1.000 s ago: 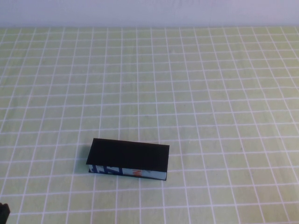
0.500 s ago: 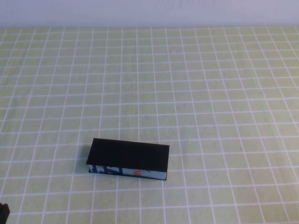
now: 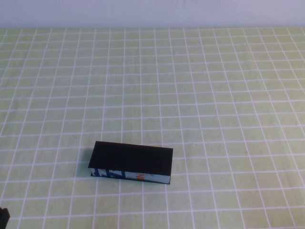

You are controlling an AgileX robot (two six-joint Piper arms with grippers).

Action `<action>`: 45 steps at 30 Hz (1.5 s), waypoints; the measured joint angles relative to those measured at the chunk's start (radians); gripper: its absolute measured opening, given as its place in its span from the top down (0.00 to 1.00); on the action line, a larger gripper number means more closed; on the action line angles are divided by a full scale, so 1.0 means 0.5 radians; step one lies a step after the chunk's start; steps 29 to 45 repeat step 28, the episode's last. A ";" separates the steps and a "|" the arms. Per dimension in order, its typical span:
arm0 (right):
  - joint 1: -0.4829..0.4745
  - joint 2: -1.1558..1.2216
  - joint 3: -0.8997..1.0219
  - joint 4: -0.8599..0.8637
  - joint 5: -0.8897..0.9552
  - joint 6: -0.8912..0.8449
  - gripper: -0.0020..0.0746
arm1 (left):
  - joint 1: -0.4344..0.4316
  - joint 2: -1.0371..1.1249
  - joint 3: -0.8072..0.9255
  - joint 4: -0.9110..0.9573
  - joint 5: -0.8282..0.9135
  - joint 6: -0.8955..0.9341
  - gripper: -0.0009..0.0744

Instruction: Return glasses to glasses case

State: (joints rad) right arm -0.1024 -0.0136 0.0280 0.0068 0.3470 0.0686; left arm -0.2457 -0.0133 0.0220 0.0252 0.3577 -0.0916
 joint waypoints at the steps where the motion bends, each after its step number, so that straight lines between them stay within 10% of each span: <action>1: 0.000 0.000 0.000 0.000 0.000 0.000 1.00 | 0.005 0.000 0.000 0.000 0.000 0.000 0.99; 45: -0.017 0.000 0.000 0.017 0.000 0.000 1.00 | 0.111 0.000 0.000 0.000 0.001 0.000 0.99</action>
